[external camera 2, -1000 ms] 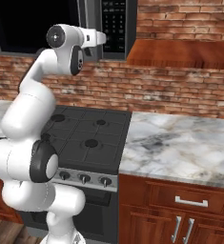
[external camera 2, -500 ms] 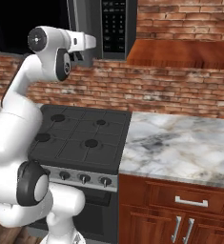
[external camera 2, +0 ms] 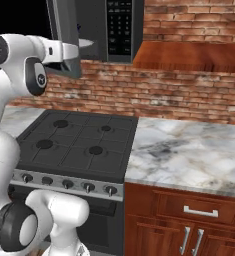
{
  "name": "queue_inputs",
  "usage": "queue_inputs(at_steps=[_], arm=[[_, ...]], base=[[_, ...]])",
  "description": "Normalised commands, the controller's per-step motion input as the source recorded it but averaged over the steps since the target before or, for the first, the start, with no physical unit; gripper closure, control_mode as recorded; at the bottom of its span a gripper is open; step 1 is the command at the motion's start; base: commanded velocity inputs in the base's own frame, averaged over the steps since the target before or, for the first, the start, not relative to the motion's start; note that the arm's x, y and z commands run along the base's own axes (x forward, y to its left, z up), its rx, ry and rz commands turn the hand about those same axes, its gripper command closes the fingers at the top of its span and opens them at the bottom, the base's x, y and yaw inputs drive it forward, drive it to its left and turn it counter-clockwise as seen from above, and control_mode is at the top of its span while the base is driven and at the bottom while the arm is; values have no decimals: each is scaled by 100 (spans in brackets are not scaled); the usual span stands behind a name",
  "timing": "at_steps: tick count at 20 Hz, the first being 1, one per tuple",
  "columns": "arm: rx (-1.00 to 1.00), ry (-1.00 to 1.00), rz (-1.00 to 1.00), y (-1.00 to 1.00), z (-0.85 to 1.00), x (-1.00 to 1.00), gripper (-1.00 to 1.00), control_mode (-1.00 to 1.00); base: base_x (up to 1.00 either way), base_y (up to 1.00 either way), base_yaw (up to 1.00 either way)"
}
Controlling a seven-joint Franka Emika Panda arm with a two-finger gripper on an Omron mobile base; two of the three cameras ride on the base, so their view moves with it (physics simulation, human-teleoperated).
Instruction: The microwave is finished heating the shrimp and garlic. Take the bowl containing the food and place it on the dining counter.
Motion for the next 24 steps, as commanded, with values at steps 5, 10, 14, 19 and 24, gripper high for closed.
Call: queue_inputs(at_steps=[5, 10, 14, 19, 24], arm=[[0, 0, -2, 72, 44, -100, 100, -100], [0, 0, 0, 86, 39, -100, -100, -100], [0, 0, 0, 74, 11, -100, -100, -100], [0, -3, 1, 12, 0, -100, -100, -100], [0, -8, 5, -4, -1, -100, -100, -100]], base=[[0, 0, 0], [0, 0, 0], [0, 0, 0], [0, 0, 0], [0, 0, 0]])
